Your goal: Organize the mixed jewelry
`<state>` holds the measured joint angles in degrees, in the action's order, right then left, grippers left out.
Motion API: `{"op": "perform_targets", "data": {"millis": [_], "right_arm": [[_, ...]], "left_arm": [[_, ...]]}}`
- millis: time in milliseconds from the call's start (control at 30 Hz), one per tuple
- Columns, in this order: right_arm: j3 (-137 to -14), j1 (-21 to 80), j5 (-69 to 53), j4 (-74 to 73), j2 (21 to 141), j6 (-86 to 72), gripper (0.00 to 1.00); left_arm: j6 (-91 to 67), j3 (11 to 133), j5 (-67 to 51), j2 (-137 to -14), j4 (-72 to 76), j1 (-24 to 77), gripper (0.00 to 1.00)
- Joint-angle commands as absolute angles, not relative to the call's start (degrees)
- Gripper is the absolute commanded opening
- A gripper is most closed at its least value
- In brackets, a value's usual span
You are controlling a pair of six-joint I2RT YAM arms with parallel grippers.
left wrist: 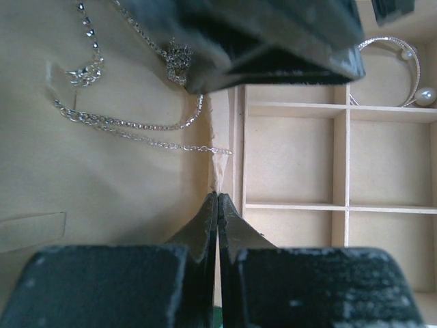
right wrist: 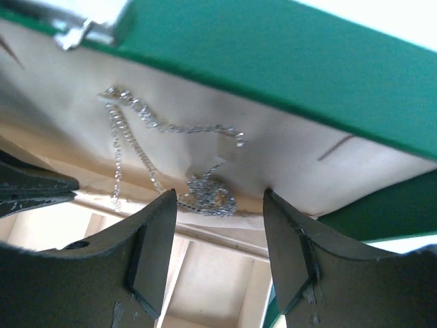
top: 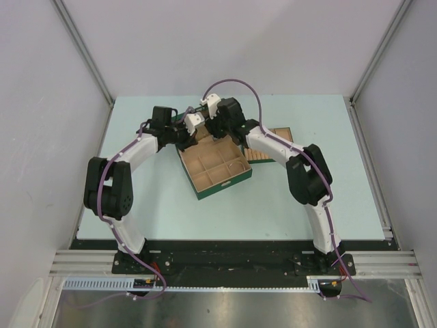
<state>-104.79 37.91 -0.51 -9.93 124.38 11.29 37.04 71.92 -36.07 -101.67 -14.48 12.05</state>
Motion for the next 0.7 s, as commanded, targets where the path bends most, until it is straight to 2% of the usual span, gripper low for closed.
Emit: {"op": "perform_targets", "data": {"millis": [0,200,667], "right_arm": [[-103.5,39.1,-0.9,-9.2,123.8,12.4,0.58],[-103.5,39.6,-0.5,-9.7,124.4,12.4,0.57],[-106.0,39.8,-9.8,-12.2,126.1,10.7,0.57]], "left_arm": [[37.4,72.7,-40.6,-97.6,-10.7,12.7,0.00],[37.4,72.7,-40.6,-97.6,-10.8,12.7,0.00],[36.4,73.2,-41.9,-97.7,-10.3,12.7,0.00]]}}
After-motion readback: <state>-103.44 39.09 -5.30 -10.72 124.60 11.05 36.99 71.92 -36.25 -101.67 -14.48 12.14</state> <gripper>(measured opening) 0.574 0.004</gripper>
